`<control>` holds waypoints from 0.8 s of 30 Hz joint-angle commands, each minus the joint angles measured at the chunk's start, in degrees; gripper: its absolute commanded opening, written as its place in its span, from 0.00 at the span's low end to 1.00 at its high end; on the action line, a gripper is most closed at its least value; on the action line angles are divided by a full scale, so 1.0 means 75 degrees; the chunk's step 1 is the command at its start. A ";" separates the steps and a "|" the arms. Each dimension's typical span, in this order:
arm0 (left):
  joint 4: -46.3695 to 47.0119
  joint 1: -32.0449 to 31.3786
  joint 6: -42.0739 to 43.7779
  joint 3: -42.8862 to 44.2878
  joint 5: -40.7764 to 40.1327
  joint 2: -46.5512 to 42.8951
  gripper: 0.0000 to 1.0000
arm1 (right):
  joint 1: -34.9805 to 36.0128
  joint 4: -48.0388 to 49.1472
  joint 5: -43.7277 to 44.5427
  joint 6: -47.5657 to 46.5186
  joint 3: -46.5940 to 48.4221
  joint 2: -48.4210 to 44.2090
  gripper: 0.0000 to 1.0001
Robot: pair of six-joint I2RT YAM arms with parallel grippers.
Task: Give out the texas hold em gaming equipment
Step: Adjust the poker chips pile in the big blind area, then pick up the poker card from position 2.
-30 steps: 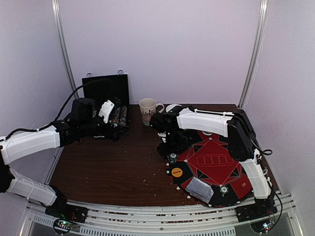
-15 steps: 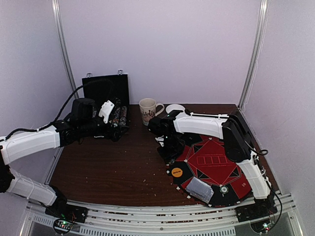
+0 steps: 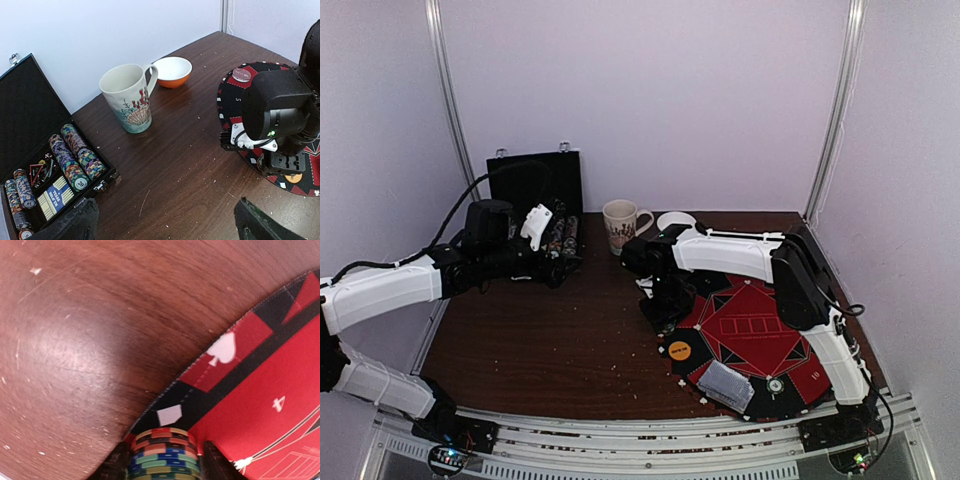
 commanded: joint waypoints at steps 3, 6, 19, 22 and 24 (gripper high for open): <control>0.0154 -0.0034 0.0147 0.0267 -0.0040 -0.0085 0.98 | 0.0010 -0.0245 0.0190 0.0060 0.0036 -0.0227 0.71; 0.0154 -0.0040 0.0152 0.0324 -0.0005 -0.0064 0.98 | 0.0002 -0.0264 0.0100 -0.0019 0.0109 -0.0499 0.81; 0.0307 -0.0038 0.0252 0.0595 0.1059 -0.0324 0.98 | -0.0070 0.0442 -0.0856 -0.0613 -0.1894 -0.4060 1.00; 0.0366 -0.0081 0.0326 0.0663 0.1704 -0.0438 0.98 | -0.0355 0.0761 -0.0995 -0.0224 -0.3447 -0.5143 1.00; 0.0436 -0.0199 0.0456 0.0654 0.2046 -0.0537 0.98 | -0.0591 0.1043 -0.1170 0.0095 -0.4516 -0.5871 1.00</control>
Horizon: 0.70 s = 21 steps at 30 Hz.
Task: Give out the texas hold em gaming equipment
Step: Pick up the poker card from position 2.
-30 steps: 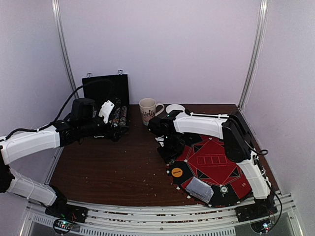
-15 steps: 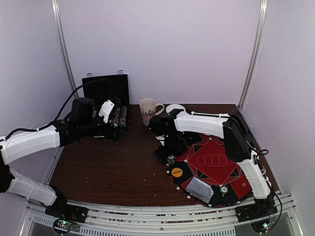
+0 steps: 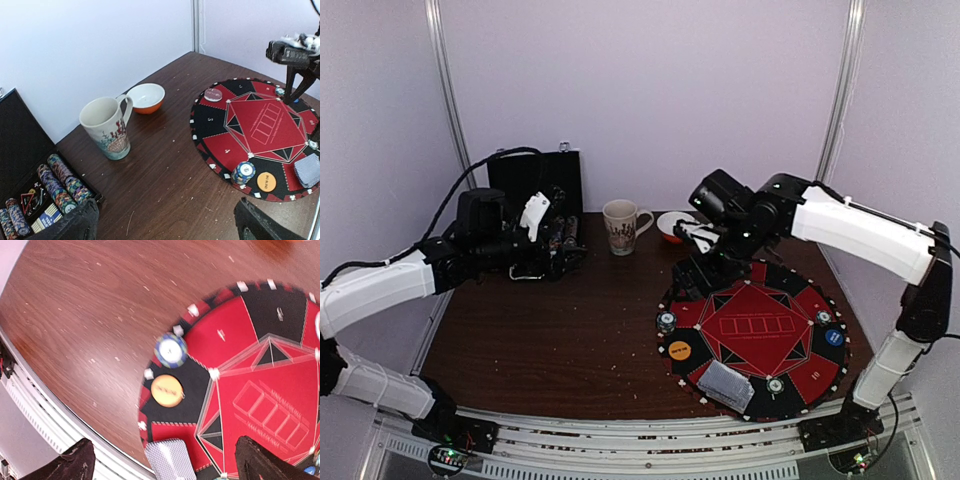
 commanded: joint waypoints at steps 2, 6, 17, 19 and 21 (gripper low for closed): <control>0.0498 -0.0428 0.0544 0.0274 0.1289 -0.0423 0.98 | -0.0599 0.0469 -0.0651 0.0786 -0.2702 -0.1374 1.00; 0.0354 -0.1423 0.1457 0.0363 0.1830 -0.0403 0.98 | -0.0907 0.1233 -0.1237 0.1384 -0.4553 -0.2329 0.99; -0.1633 -0.4579 0.4367 0.2630 0.1244 0.2915 0.98 | -0.1556 0.2879 -0.2271 0.1614 -0.6920 -0.3158 0.92; -0.1634 -0.4814 0.4786 0.2965 0.1334 0.3542 0.98 | -0.1788 0.3074 -0.2486 0.1526 -0.7134 -0.3170 0.91; -0.1663 -0.4930 0.4880 0.3478 0.1444 0.4213 0.98 | -0.2059 0.3166 -0.2584 0.1430 -0.7257 -0.3188 0.91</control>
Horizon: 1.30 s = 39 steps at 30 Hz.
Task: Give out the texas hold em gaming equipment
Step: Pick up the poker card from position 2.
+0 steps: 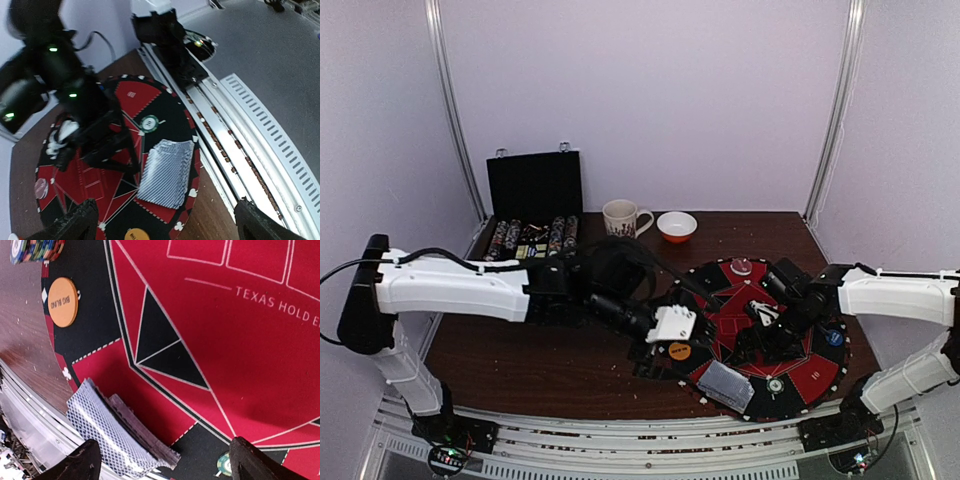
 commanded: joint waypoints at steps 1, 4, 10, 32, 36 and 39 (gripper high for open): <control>-0.0544 -0.0276 0.0966 0.1037 0.0093 0.1268 0.98 | -0.0517 0.0583 -0.0505 -0.0234 -0.0302 -0.0127 0.91; -0.0974 -0.0324 0.0880 0.1970 0.0352 0.2238 0.98 | -0.0827 0.0687 -0.0526 -0.0360 -0.0447 -0.0153 0.91; -0.1910 -0.0440 0.0947 0.3347 0.0361 0.3622 0.98 | -0.1167 0.0893 -0.0413 -0.0358 -0.0784 -0.0298 0.93; -0.3365 -0.0440 0.0897 0.5477 0.0123 0.5663 0.98 | -0.1341 0.0603 0.0535 -0.0133 -0.0620 -0.0357 0.93; -0.3409 -0.0440 0.0936 0.5516 -0.0031 0.5745 0.98 | -0.1343 0.0427 0.0712 -0.0171 -0.0492 -0.0368 0.93; -0.3426 -0.0440 0.0958 0.5565 -0.0099 0.5851 0.98 | -0.1344 0.0357 0.0779 -0.0206 -0.0449 -0.0340 0.93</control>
